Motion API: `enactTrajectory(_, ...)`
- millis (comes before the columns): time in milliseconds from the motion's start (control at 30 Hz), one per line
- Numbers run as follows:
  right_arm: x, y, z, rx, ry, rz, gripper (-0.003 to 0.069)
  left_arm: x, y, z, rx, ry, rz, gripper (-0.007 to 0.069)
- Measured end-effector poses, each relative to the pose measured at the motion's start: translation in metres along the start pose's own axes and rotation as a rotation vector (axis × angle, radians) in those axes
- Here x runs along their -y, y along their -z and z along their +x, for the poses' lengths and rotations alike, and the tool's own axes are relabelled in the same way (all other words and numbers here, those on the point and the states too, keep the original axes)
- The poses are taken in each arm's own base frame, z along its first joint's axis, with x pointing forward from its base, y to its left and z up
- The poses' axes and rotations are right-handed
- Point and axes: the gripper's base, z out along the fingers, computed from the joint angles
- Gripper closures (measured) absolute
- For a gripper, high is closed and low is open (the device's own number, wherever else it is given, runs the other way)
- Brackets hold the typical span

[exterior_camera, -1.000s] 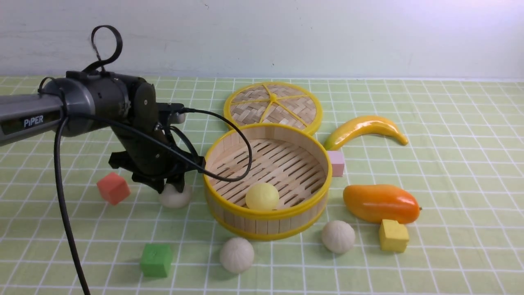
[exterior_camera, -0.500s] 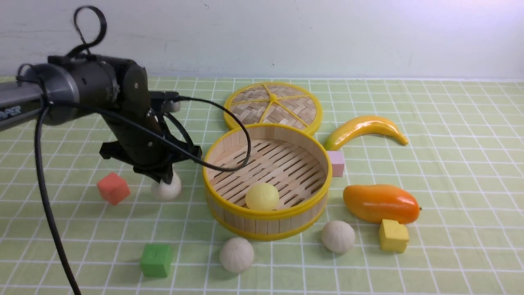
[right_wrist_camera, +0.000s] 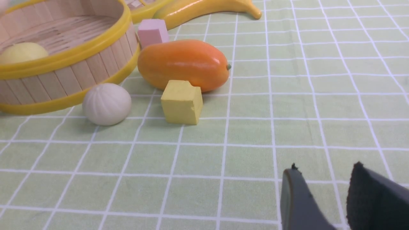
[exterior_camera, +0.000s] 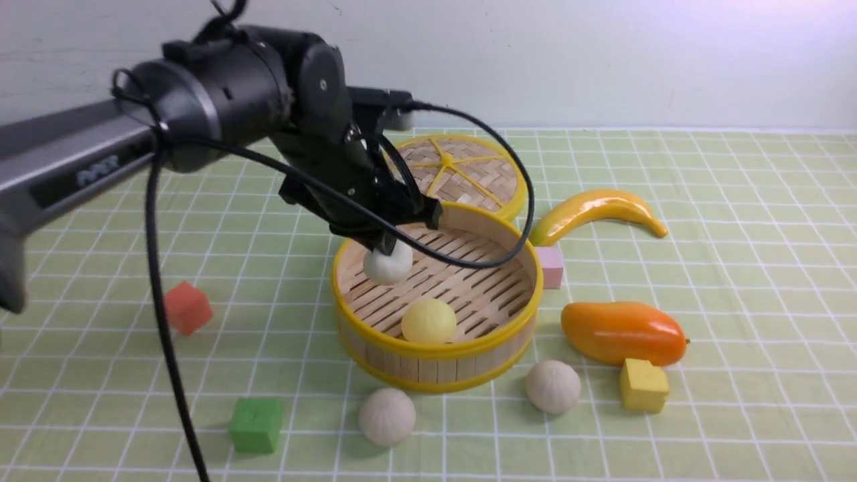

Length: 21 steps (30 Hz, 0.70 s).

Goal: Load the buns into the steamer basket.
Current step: Use the left arm to put the steamed stuffed bun into the steamer, then use the left arm to grab a steamed stuffed bun

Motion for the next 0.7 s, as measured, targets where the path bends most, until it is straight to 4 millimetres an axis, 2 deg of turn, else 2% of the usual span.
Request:
enactTrajectory(67, 0.0, 0.0, 0.0, 0.0, 0.0, 0.0, 0.042, -0.003, -0.021, -0.001, -0.03, -0.002, -0.022, 0.0608)
enactTrajectory(167, 0.0, 0.0, 0.0, 0.0, 0.0, 0.0, 0.042, -0.004, -0.035, -0.001, -0.046, -0.002, -0.028, 0.056)
enactTrajectory(233, 0.0, 0.0, 0.0, 0.0, 0.0, 0.0, 0.042, -0.004, -0.039, -0.002, -0.051, -0.002, -0.029, 0.0501)
enactTrajectory(300, 0.0, 0.0, 0.0, 0.0, 0.0, 0.0, 0.042, -0.004, -0.039, -0.002, -0.05, -0.001, -0.028, 0.0389)
enactTrajectory(333, 0.0, 0.0, 0.0, 0.0, 0.0, 0.0, 0.042, -0.004, -0.038, -0.003, -0.048, -0.001, -0.028, 0.0389)
enactTrajectory(367, 0.0, 0.0, 0.0, 0.0, 0.0, 0.0, 0.042, -0.003, -0.033, -0.004, -0.04, -0.001, -0.027, 0.0295)
enactTrajectory(400, 0.0, 0.0, 0.0, 0.0, 0.0, 0.0, 0.042, -0.003, -0.027, -0.005, -0.035, -0.002, -0.026, 0.0246)
enactTrajectory(433, 0.0, 0.0, 0.0, 0.0, 0.0, 0.0, 0.042, -0.003, -0.022, -0.006, -0.026, -0.001, -0.025, 0.0227)
enactTrajectory(500, 0.0, 0.0, 0.0, 0.0, 0.0, 0.0, 0.042, 0.0, 0.012, -0.011, 0.015, -0.002, -0.019, 0.0148)
enactTrajectory(600, 0.0, 0.0, 0.0, 0.0, 0.0, 0.0, 0.042, 0.003, 0.067, -0.007, 0.037, 0.0, -0.007, 0.0146)
enactTrajectory(633, 0.0, 0.0, 0.0, 0.0, 0.0, 0.0, 0.042, 0.003, 0.071, -0.005, 0.03, 0.003, -0.005, 0.0151)
enactTrajectory(667, 0.0, 0.0, 0.0, 0.0, 0.0, 0.0, 0.042, 0.006, 0.093, 0.005, 0.021, 0.0, 0.002, 0.0183)
enactTrajectory(700, 0.0, 0.0, 0.0, 0.0, 0.0, 0.0, 0.042, 0.01, 0.106, 0.019, -0.008, -0.005, 0.007, 0.024)
